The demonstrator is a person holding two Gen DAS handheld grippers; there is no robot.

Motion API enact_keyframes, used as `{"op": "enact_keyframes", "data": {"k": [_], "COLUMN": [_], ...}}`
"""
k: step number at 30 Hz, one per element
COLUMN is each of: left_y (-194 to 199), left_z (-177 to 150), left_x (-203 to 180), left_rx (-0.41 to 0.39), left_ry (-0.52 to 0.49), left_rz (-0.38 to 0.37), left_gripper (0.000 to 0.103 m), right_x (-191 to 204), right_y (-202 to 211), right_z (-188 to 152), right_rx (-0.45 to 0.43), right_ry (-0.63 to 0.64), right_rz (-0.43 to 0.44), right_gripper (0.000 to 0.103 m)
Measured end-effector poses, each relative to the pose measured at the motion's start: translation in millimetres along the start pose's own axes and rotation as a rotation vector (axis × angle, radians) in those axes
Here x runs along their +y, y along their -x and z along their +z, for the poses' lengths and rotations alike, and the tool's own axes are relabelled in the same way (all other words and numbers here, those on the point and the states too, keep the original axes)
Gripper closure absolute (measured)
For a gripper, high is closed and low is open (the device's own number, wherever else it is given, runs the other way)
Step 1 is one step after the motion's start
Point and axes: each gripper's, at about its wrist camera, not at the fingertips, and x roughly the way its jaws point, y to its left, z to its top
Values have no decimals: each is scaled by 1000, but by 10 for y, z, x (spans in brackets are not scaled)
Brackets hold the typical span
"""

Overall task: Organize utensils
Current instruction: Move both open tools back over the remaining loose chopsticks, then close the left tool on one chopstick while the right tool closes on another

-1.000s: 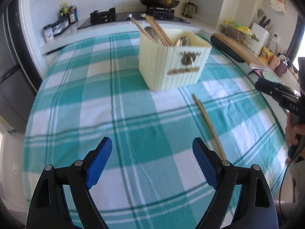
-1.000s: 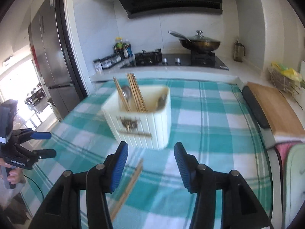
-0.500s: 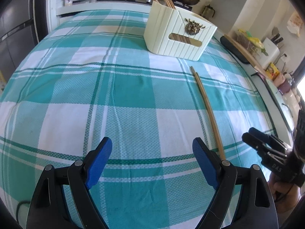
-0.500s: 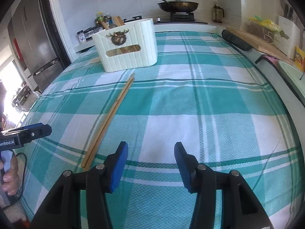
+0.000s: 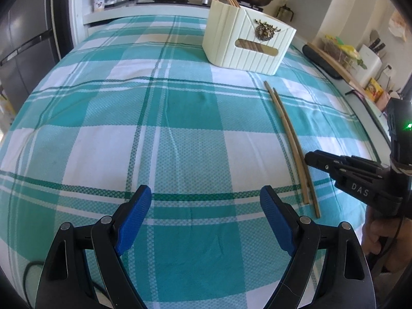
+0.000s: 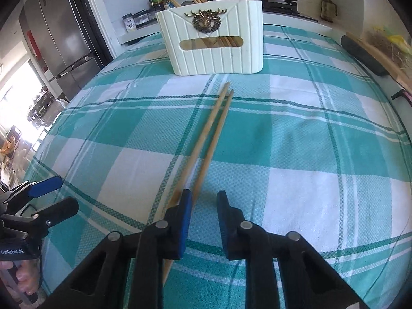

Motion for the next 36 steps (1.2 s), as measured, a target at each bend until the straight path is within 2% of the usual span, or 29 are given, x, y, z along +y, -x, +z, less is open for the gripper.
{"op": "enact_keyframes", "data": {"k": [5,9,12,13,14,17,21,25,28,29,31,32,34,36], "left_y": [-74,-35,-38,-37,-32,-31,-126,-373,-548,-581,-629,-610,-586,-562], "left_z": [17,36,73,92,108,187,313,406,416,400,356,333,310,311], "left_x": [-102,-128,-121,-130,-144,-251,-534,-886,-1016,-1040,-1069,-1084,-1082,-1024], "left_rx": [18,1,3,4,3,11,40,64,92,93,95,70,62,60], "left_ry": [-26,-40,-32,-33,-36,-59,-133,-232,-244,-245,-253,-268,-281,-258], "left_rz": [-11,-6,-10,-14,-19,-55,-113,-89,-67,-54,-34,-12,-29,-24], "left_gripper": [16,16,16,16,16,16,16,16,18,21,47,52,96,98], "right_x": [110,180,217,195,159,-9,-285,-488,-521,-518,-507,-498,-483,-483], "right_y": [1,-29,-33,-30,-25,18,131,235,288,297,311,315,320,315], "right_z": [8,-37,-33,-25,-22,-39,-138,-248,-314,-330,-360,-371,-383,-379], "right_rx": [-4,-4,-1,0,1,-5,-19,-31,-38,-40,-44,-47,-52,-56], "right_ry": [73,90,129,123,115,73,21,-31,-37,-34,-25,-20,-11,-10], "right_rz": [-45,-28,-56,-64,-76,-105,-188,-216,-223,-226,-230,-233,-237,-236], "right_gripper": [83,82,87,94,95,97,97,97,97,97,97,97,97,97]}}
